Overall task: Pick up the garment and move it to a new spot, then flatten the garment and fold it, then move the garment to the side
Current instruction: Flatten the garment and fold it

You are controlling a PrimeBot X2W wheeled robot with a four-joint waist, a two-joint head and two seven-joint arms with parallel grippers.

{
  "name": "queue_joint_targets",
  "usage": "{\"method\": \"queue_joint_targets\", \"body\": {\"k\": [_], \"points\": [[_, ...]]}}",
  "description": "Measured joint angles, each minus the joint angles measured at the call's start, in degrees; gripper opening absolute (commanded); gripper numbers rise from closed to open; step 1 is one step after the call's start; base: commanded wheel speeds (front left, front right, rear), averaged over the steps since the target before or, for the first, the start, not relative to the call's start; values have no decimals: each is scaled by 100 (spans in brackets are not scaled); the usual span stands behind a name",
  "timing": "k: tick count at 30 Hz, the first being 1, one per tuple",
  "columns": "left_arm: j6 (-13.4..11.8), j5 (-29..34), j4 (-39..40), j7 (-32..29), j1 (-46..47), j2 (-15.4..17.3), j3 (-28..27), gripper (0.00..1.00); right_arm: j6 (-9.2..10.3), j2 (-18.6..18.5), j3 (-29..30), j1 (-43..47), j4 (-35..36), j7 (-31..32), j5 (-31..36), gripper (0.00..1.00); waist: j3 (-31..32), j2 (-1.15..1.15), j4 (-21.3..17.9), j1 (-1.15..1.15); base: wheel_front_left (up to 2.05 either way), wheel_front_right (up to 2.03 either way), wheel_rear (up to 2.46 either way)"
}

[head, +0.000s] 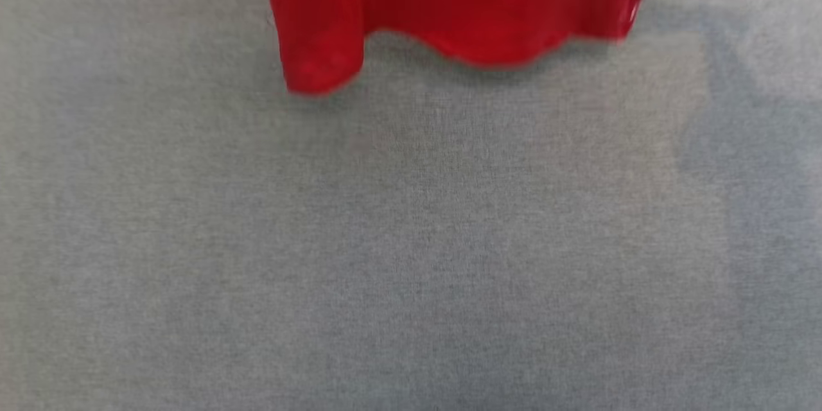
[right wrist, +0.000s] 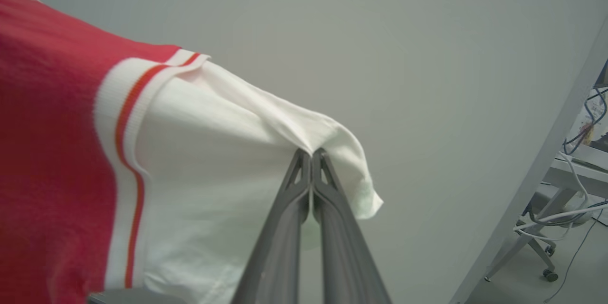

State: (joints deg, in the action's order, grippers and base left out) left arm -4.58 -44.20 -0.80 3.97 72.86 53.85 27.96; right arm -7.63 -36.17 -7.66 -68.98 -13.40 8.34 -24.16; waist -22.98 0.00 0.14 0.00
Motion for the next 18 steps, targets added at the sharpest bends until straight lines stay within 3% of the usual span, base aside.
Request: {"method": "queue_joint_targets", "body": {"k": [7,10,11,18], "points": [[428,247,-1194,-88,1521,-508,79,0,-8,399,-26,-1323,-1042,-517,375,0,-802,0,-50,1,0,0,0],[636,365,-1764,24,2114,-711,127,0,-24,584,-22,-1812,-1492,-765,570,0,-1109,0,-77,1,0,0,0],[790,537,-2263,263,2601,-915,168,0,-40,742,33,-2264,-1938,-1037,770,0,-1388,0,-109,1,0,0,0],[899,753,-3219,879,3318,-1408,170,0,-41,1013,341,-3027,-2761,-1744,1257,0,-1892,0,-162,1,0,0,0]]}}
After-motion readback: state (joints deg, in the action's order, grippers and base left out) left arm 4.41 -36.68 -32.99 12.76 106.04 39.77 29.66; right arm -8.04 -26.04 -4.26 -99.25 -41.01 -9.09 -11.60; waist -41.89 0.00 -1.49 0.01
